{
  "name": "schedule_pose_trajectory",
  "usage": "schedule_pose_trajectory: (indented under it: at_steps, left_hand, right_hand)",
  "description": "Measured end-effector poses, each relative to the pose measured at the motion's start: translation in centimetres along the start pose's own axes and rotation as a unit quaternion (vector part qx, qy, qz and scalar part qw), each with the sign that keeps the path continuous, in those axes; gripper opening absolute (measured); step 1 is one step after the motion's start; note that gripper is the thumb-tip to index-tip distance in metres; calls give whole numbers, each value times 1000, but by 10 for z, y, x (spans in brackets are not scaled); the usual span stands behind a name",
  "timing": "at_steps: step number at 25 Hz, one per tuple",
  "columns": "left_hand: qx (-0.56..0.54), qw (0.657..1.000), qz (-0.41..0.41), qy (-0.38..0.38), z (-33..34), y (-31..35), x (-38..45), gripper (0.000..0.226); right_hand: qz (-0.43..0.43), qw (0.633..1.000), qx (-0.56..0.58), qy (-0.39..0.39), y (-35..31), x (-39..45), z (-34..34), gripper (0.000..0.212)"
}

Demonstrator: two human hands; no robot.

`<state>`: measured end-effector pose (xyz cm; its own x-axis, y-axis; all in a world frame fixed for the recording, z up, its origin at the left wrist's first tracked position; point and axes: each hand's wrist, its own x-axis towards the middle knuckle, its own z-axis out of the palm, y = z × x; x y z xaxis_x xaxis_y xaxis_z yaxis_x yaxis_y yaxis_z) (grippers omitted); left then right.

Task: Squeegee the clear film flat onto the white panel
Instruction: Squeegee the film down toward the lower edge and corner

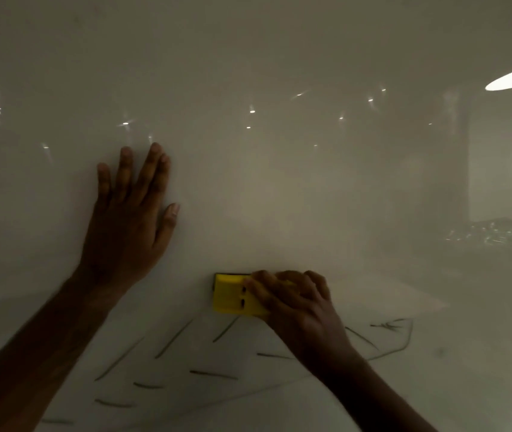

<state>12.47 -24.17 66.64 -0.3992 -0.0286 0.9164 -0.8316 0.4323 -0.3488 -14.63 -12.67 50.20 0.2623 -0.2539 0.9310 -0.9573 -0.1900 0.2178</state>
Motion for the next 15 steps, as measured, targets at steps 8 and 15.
schedule_pose_trajectory:
  at_steps: [8,15]
  left_hand:
    - [-7,1000,0,-14,-10,-38,-30,69]
    - [4,1000,20,-22,-18,-60,-39,68]
  right_hand:
    - [-80,995,-19,-65,4,-63,3,64]
    - [-9,998,54,6,-54,35,29,49]
